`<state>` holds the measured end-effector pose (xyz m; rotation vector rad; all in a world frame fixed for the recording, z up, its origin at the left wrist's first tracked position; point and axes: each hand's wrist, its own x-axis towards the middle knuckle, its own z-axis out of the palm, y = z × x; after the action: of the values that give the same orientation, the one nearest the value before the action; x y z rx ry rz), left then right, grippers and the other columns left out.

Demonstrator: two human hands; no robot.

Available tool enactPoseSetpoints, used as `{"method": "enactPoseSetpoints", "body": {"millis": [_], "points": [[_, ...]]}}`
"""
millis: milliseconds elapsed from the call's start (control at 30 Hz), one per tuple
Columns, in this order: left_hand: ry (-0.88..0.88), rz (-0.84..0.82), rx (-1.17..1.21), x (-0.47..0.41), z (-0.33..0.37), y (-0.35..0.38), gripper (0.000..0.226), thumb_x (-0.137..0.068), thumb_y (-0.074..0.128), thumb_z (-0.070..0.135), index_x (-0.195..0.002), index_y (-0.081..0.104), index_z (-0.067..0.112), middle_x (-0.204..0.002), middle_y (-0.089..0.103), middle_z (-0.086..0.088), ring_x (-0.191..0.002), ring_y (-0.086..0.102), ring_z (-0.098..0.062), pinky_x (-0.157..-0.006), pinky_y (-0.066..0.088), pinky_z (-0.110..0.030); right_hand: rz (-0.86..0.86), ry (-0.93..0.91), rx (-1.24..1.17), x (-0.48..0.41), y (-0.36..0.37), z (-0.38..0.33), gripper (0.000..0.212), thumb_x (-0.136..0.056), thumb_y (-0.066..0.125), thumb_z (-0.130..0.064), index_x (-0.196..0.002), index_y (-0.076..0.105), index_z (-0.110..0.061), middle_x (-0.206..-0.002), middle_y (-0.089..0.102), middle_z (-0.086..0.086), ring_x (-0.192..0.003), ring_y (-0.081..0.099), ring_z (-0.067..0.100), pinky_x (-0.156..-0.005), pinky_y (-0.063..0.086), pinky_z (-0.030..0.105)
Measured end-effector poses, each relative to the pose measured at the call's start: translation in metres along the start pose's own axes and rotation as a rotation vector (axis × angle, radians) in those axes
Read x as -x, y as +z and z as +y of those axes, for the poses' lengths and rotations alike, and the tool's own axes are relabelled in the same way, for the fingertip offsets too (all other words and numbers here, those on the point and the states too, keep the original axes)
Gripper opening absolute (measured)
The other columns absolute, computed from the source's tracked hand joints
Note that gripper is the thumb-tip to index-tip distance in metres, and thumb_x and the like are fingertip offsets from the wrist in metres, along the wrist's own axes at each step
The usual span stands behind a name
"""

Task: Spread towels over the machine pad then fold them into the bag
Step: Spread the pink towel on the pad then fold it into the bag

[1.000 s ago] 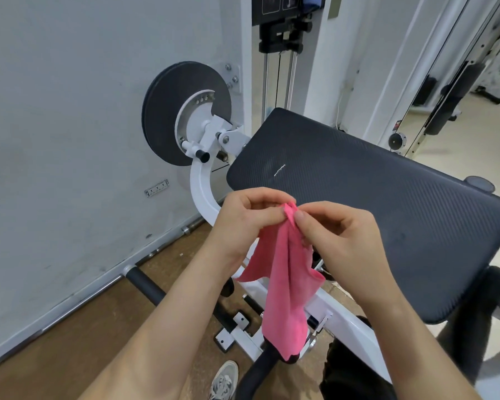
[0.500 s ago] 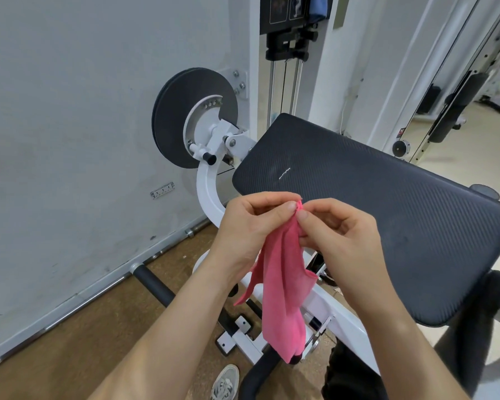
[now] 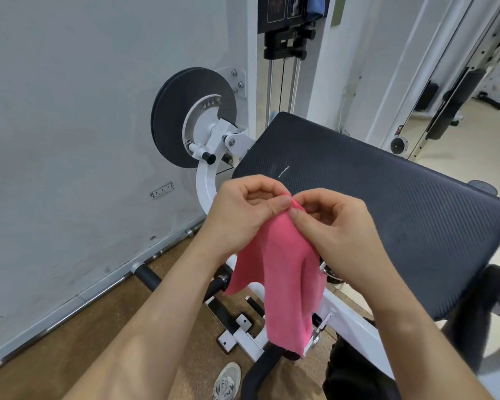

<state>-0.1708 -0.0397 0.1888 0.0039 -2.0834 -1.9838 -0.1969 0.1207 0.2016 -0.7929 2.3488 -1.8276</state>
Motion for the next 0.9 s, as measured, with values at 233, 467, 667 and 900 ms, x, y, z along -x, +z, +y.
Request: {"method": "enactPoseSetpoints", "body": {"millis": [233,467,667,900], "points": [[0.056,0.287,-0.011,-0.017,0.007,-0.017,0.019,-0.088,0.065,0.0,-0.081,0.069,0.017,-0.072,0.069,0.008,-0.072,0.062,-0.006,-0.073,0.049,-0.018,-0.444,0.251,0.051,0.008,-0.025,0.027,0.045,-0.077,0.082,-0.017,-0.1,0.045,-0.028,-0.094,0.066,0.0,-0.074,0.065,0.012,-0.067,0.054,0.032],[0.018,0.506,-0.046,-0.043,-0.026,-0.059,0.021,-0.092,0.062,0.007,-0.079,0.064,0.023,-0.065,0.063,0.007,-0.066,0.051,-0.009,-0.066,0.042,-0.022,-0.428,0.145,0.509,0.018,-0.05,0.038,0.046,-0.077,0.08,-0.02,-0.099,0.043,-0.035,-0.092,0.058,-0.009,-0.069,0.055,0.001,-0.059,0.046,0.019],[-0.066,0.531,-0.102,-0.046,-0.058,-0.064,0.022,-0.092,0.06,0.004,-0.08,0.064,0.022,-0.061,0.061,0.012,-0.057,0.05,0.001,-0.06,0.041,-0.016,-0.302,-0.007,0.89,0.012,-0.057,0.037,0.012,-0.081,0.072,-0.033,-0.082,0.065,-0.024,-0.081,0.057,-0.009,-0.077,0.054,0.014,-0.071,0.047,0.035],[-0.099,0.498,0.001,-0.048,-0.067,-0.071,0.016,-0.092,0.062,0.005,-0.086,0.069,0.018,-0.062,0.067,0.013,-0.061,0.055,-0.001,-0.065,0.044,-0.021,-0.151,0.05,0.578,-0.001,-0.074,0.032,0.011,-0.081,0.074,-0.032,-0.072,0.071,-0.029,-0.079,0.068,-0.011,-0.077,0.062,0.004,-0.072,0.049,0.027]]}}
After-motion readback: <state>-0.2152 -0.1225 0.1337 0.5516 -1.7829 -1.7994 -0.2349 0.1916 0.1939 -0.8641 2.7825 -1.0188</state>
